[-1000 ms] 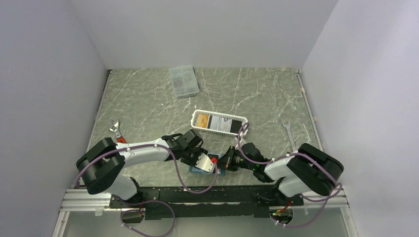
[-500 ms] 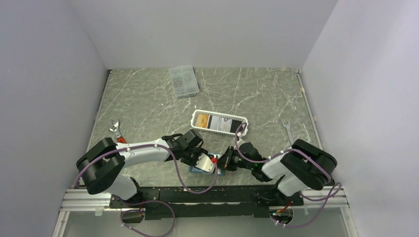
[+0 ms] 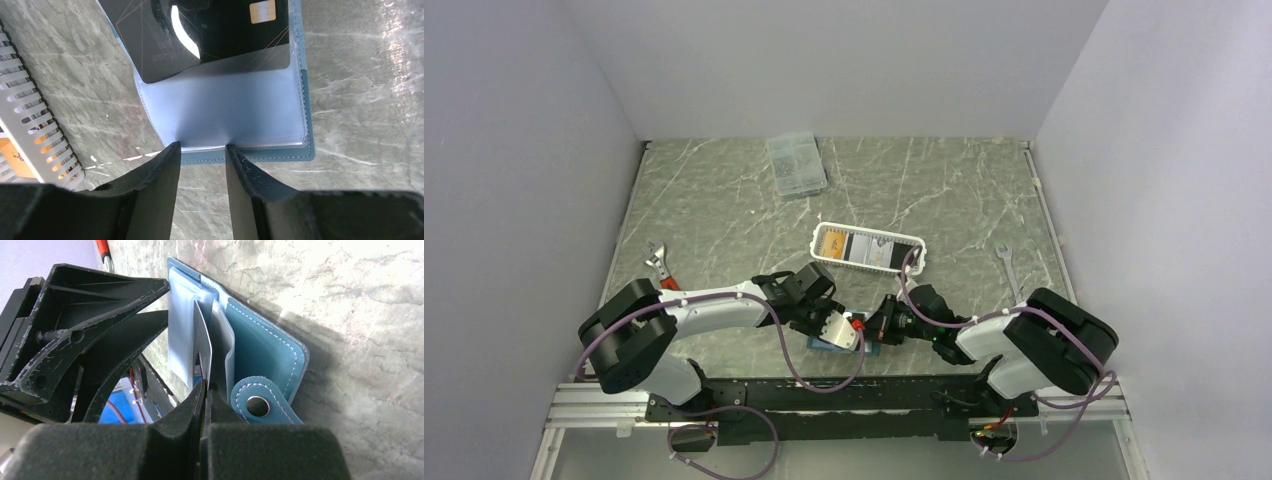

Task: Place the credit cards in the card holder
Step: Insert the credit card into the card holder.

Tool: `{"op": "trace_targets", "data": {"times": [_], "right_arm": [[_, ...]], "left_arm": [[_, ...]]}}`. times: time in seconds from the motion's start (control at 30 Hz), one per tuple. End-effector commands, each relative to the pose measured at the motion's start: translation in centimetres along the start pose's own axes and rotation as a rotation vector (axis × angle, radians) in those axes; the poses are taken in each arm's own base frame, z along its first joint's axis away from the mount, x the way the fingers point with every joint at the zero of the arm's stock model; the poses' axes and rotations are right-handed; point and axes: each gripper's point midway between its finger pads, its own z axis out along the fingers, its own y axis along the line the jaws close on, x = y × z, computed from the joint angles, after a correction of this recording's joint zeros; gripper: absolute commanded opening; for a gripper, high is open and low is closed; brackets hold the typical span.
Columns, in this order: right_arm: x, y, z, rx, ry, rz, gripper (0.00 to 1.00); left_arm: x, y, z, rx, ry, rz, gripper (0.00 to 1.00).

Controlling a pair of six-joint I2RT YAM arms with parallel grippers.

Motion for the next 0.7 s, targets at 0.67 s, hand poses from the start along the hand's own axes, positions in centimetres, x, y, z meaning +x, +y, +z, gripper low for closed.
{"op": "trace_targets", "data": {"times": [0.67], "right_arm": [[2.7,-3.8,-0.2,0.152,0.142,-0.015,0.0]], "left_arm": [[4.0,-3.1,1.4,0.083,0.145,-0.021,0.43]]}}
